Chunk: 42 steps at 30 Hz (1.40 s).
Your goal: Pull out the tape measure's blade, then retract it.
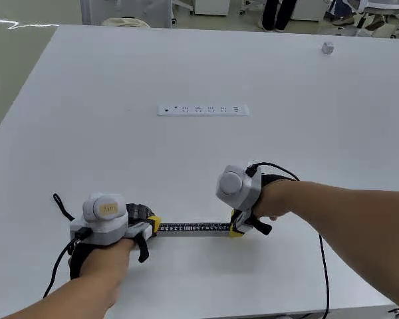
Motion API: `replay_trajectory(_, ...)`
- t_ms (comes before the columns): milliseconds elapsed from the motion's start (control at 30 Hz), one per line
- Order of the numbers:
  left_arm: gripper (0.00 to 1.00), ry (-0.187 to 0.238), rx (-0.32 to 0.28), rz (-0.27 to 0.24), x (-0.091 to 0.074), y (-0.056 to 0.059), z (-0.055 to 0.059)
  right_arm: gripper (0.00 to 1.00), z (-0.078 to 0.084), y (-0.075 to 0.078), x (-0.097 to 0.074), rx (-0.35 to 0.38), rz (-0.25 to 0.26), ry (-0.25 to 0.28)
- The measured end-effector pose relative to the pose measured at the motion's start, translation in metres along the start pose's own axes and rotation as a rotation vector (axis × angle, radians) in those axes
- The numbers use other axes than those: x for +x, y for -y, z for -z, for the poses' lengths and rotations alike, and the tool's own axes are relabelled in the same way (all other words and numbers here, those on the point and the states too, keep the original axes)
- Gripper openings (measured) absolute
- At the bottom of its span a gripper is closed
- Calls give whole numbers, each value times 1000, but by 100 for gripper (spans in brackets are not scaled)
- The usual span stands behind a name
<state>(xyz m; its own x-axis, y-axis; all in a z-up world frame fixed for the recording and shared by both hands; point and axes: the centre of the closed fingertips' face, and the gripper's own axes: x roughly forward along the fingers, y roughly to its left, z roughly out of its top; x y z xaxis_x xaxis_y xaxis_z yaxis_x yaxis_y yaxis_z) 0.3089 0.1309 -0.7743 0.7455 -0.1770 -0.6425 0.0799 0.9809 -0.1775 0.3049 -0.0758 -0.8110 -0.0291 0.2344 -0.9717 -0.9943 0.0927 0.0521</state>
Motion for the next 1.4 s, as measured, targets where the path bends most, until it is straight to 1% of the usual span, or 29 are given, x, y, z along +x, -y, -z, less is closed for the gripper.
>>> replay_trajectory(567, 60, 3, 1, -3, 0, 1, 0, 15, -8, -1, 1, -21, 2, 13)
replay_trajectory(700, 60, 3, 0, -3, 0, 1, 0, 15, -10, -1, 2, -13, 1, 17)
replay_trajectory(1400, 60, 1, -2, -2, 0, -1, 0, 15, -18, -2, 4, -23, -2, 35)
